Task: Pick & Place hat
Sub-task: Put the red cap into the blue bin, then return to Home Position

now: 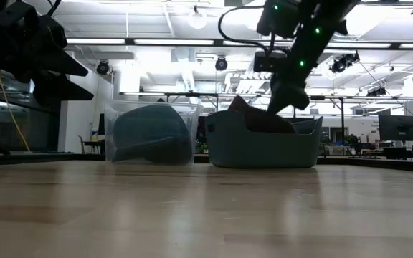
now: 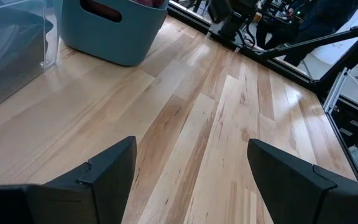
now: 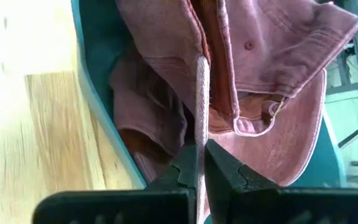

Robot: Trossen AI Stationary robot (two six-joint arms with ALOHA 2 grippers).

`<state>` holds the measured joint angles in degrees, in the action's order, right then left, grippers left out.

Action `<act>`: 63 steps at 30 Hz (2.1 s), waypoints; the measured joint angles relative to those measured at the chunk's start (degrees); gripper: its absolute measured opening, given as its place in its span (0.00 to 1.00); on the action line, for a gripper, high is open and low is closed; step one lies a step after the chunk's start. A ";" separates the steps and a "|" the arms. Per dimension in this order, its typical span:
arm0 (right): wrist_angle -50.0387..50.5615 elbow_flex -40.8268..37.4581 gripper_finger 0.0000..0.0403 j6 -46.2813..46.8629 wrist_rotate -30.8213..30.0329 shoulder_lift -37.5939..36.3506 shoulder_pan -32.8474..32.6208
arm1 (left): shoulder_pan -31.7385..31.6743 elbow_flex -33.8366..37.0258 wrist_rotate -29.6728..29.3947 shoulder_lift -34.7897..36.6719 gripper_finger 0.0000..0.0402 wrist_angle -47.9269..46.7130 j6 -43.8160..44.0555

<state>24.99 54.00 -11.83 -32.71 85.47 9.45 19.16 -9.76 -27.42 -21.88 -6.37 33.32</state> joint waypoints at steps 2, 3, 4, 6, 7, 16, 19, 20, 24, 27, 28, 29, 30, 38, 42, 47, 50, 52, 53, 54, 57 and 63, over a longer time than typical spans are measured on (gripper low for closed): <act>3.90 2.26 0.01 -1.53 0.25 0.00 0.28 | -0.02 0.00 0.00 0.00 0.73 0.00 0.00; 5.55 3.16 0.01 -2.14 0.67 0.00 0.55 | -0.02 0.00 0.00 0.00 0.73 0.00 0.02; 7.07 3.86 0.01 -2.72 1.24 0.00 0.89 | 0.00 0.00 0.00 -0.01 0.73 -0.01 0.01; 9.87 4.73 0.01 -3.80 2.01 0.00 1.63 | -0.01 0.00 0.00 0.01 0.73 0.00 0.00; 10.66 4.85 0.01 -3.98 2.52 0.00 2.08 | 0.00 0.00 -0.01 -0.01 0.73 0.00 0.00; 9.10 2.73 0.01 -5.49 7.42 0.00 5.46 | 0.00 0.00 0.00 0.01 0.73 0.00 0.00; 7.42 2.41 0.01 -8.03 8.42 0.00 5.60 | 0.00 0.00 0.00 0.01 0.73 0.00 0.00; 6.97 2.40 0.01 -8.98 8.98 0.00 5.60 | 0.00 0.00 0.00 0.01 0.73 -0.02 0.00; 6.27 2.40 0.01 -12.91 12.32 0.04 5.81 | -0.01 0.00 0.00 0.00 0.73 0.00 0.00; 6.40 2.40 0.01 -13.80 15.53 0.67 6.43 | -0.02 0.00 0.00 0.00 0.73 0.00 0.02; 6.40 2.40 0.01 -13.79 16.42 1.07 6.64 | -0.02 -0.01 -0.02 0.01 0.73 0.00 0.02; 6.40 2.40 0.01 -13.73 16.79 1.50 6.78 | -0.01 -0.01 -0.01 0.00 0.73 0.00 0.00; 6.38 2.40 0.01 -13.66 16.59 2.04 6.82 | 0.00 0.00 0.00 0.01 0.73 0.00 0.02; 5.49 2.42 0.01 -14.15 16.30 5.06 6.98 | -0.02 0.00 -0.02 0.01 0.73 0.00 0.00; 5.49 2.42 0.02 -14.15 15.49 5.18 7.06 | 0.00 0.00 -0.02 -0.01 0.73 0.00 0.00; 5.55 2.42 0.03 -14.14 15.03 5.18 7.06 | -0.02 0.00 0.00 0.00 0.73 -0.02 0.00; 5.55 2.42 0.04 -13.50 14.59 5.18 7.01 | 0.00 0.00 -0.01 0.00 0.73 0.00 0.02; 5.55 2.42 0.06 -12.91 14.36 5.19 6.75 | 0.00 0.00 -0.01 0.01 0.73 -0.02 0.00; 5.55 2.42 0.08 -12.83 14.33 5.20 6.62 | -0.01 0.00 -0.02 0.01 0.73 -0.02 0.01; 5.55 2.42 0.09 -12.79 14.23 5.22 6.60 | -0.01 -0.01 0.00 0.00 0.73 -0.01 0.00; 5.57 2.42 0.16 -11.80 13.73 5.22 6.56 | 0.00 0.00 0.00 0.00 0.73 -0.01 0.00; 5.74 2.92 0.32 -8.98 13.20 5.22 6.58 | 0.00 0.00 0.00 0.01 0.73 0.00 0.01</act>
<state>30.74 56.92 -20.81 -19.51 90.70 16.03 19.16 -9.76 -27.42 -21.87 -6.38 33.33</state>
